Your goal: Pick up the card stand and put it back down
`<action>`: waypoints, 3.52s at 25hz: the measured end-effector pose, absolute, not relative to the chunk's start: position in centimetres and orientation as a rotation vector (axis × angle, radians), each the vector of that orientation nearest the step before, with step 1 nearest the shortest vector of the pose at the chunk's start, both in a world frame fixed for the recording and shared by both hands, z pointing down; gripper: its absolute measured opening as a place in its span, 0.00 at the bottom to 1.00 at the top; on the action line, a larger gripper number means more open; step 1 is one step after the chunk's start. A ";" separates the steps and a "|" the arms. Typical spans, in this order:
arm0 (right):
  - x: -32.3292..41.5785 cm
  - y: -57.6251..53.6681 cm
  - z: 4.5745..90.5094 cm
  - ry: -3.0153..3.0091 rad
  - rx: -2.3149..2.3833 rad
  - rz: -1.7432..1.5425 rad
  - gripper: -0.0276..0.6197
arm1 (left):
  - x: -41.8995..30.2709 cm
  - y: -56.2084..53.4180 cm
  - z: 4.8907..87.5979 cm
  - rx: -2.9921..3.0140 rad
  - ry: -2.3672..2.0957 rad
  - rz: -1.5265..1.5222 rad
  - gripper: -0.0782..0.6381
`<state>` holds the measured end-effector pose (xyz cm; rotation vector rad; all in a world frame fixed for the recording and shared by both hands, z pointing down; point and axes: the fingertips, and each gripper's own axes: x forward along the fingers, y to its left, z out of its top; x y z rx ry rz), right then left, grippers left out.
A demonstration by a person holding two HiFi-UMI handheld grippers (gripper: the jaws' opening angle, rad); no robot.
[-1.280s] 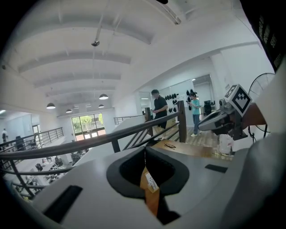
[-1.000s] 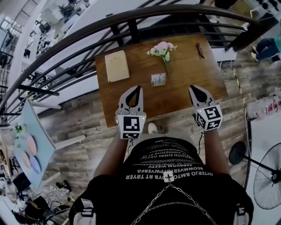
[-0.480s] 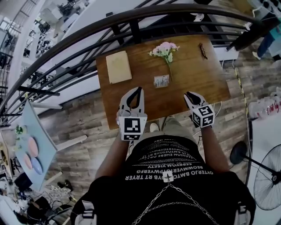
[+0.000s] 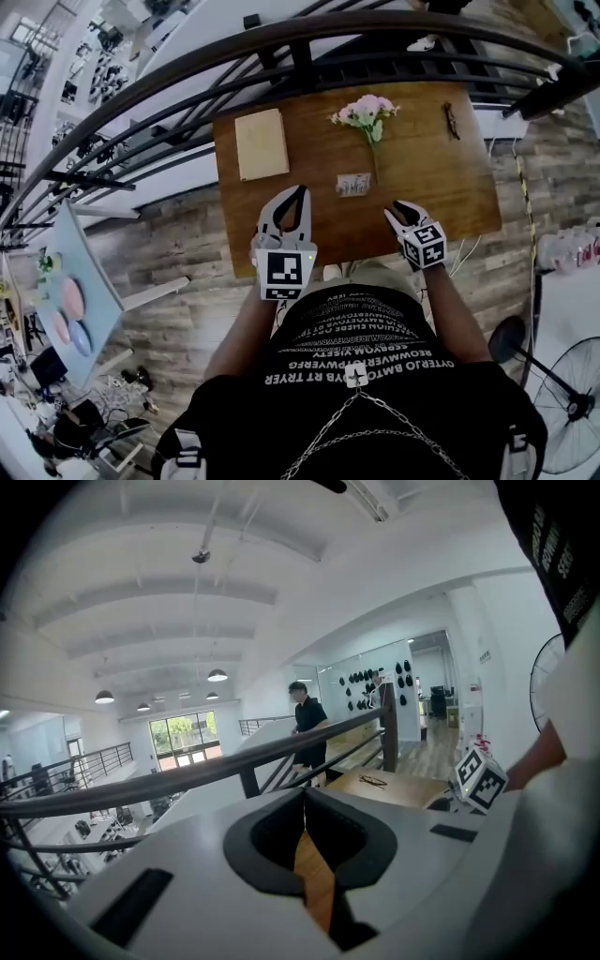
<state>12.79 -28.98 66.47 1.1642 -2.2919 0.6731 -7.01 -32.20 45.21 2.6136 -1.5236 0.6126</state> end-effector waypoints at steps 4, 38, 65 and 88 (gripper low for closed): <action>12.2 -30.7 69.2 -2.291 1.095 0.692 0.25 | -6.5 -34.0 45.3 2.601 -1.533 0.621 0.15; 6.6 -36.0 77.3 -2.329 0.730 0.730 0.28 | -6.9 -36.3 48.3 2.454 -1.578 0.767 0.15; 7.2 -36.2 55.0 -2.440 0.882 0.696 0.28 | -7.2 -33.1 42.5 2.597 -1.609 0.612 0.15; 6.5 -34.4 41.1 -2.557 0.897 0.523 0.28 | -6.7 -31.4 40.2 2.666 -1.584 0.494 0.15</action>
